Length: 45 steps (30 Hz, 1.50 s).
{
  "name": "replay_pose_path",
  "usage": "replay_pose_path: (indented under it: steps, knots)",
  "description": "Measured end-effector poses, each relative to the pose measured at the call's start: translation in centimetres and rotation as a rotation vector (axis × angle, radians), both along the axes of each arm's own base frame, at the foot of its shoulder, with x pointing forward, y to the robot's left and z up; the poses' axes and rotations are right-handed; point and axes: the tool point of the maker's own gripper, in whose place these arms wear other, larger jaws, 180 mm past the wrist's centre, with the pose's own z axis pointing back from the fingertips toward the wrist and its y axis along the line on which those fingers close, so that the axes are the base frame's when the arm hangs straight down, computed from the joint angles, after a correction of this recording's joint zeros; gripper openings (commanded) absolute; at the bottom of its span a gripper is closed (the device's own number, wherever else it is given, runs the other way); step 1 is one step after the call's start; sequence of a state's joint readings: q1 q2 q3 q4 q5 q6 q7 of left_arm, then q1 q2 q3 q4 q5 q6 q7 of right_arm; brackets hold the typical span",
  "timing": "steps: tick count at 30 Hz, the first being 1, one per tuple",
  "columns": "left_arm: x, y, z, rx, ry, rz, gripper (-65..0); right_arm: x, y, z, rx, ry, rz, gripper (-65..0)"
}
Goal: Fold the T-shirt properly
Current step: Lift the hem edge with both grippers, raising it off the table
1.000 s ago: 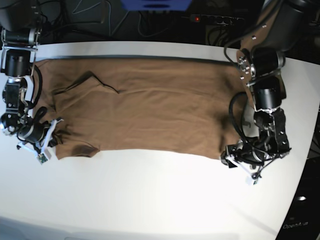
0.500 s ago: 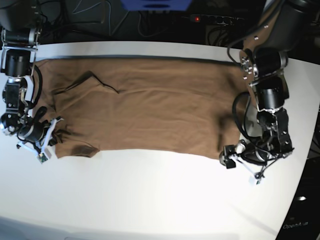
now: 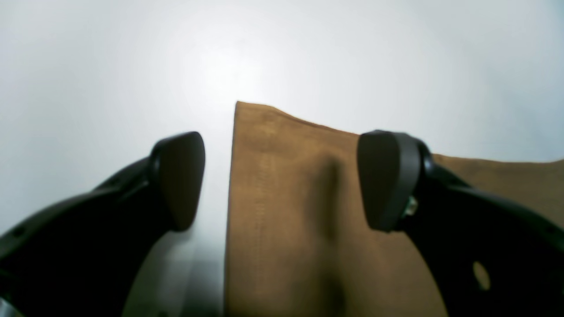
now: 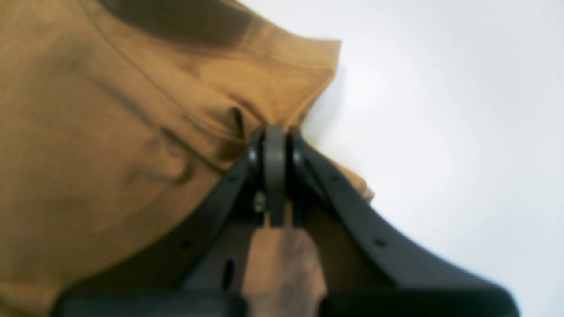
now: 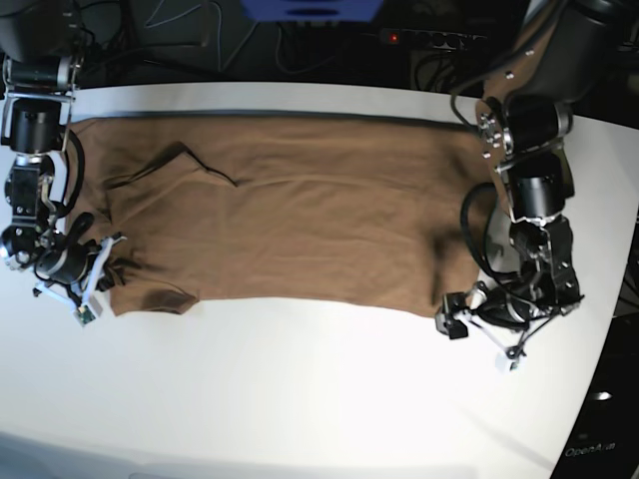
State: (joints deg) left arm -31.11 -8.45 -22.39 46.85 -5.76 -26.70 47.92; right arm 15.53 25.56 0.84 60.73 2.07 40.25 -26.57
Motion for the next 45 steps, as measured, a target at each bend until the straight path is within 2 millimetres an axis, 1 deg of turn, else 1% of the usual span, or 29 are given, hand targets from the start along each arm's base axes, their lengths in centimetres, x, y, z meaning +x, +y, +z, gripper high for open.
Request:
replay_pose_path:
  steps: [3, 5, 10, 16, 20, 22, 23, 24, 28, 30, 33, 40, 41, 43, 45]
  knots:
    - [-0.4, 0.7, -0.7, 0.058, 0.022, -0.012, -12.5, 0.0, 0.0, 0.0, 0.0, 0.0, 0.0, -64.3]
    - [-0.8, 0.7, -1.6, 0.071, 0.041, -0.015, -12.5, 0.0, 0.0, 0.0, 0.001, 0.0, 0.0, -64.4]
    - [0.2, 0.1, -1.8, 0.037, 0.021, -0.005, -12.5, 0.0, 0.0, 0.0, 0.0, 0.0, 0.0, -64.4]
    - [0.2, 0.0, -1.9, 0.029, 0.017, -0.002, -12.5, 0.0, 0.0, 0.0, 0.0, 0.0, 0.0, -64.4]
    - [0.3, -1.0, -1.9, 0.018, 0.019, -0.013, -12.5, 0.0, 0.0, 0.0, 0.0, 0.0, 0.0, -64.4]
    - [0.3, -1.1, -1.9, 0.016, 0.019, -0.014, -12.7, 0.0, 0.0, 0.0, 0.0, -0.001, 0.0, -64.4]
    - [0.3, -1.1, -1.9, 0.016, 0.02, -0.014, -13.8, 0.0, 0.0, 0.0, 0.0, -0.001, 0.0, -64.4]
    - [0.2, -1.1, -1.9, 0.015, 0.021, -0.014, -16.7, 0.0, 0.0, 0.0, 0.0, -0.001, 0.0, -64.4]
    - [0.1, -1.1, -2.1, 0.016, 0.024, -0.013, -32.2, 0.0, 0.0, 0.0, 0.0, -0.001, 0.0, -64.4]
    - [0.0, -1.2, -2.2, 0.01, 0.029, -0.014, -37.5, 0.0, 0.0, 0.0, -0.001, -0.001, 0.0, -64.4]
    - [0.0, -1.3, -2.3, 0.01, 0.032, -0.014, -40.5, 0.0, 0.0, 0.0, 0.0, -0.001, 0.0, -64.4]
    - [-0.1, -1.3, -2.3, 0.007, 0.034, -0.014, -41.0, 0.2, 0.0, 0.2, 0.0, -0.004, 0.0, -64.4]
    - [-0.1, -1.3, -2.3, 0.007, 0.035, -0.015, -42.0, 0.2, 0.0, 0.2, 0.0, -0.004, 0.0, -64.4]
    - [-0.2, -1.3, -2.4, 0.008, 0.036, -0.015, -48.7, 0.2, 0.0, 0.2, 0.0, -0.004, 0.0, -64.4]
    - [-0.3, -1.3, -2.5, 0.008, 0.041, -0.016, -58.4, 0.2, 0.0, 0.2, 0.0, -0.004, 0.0, -64.4]
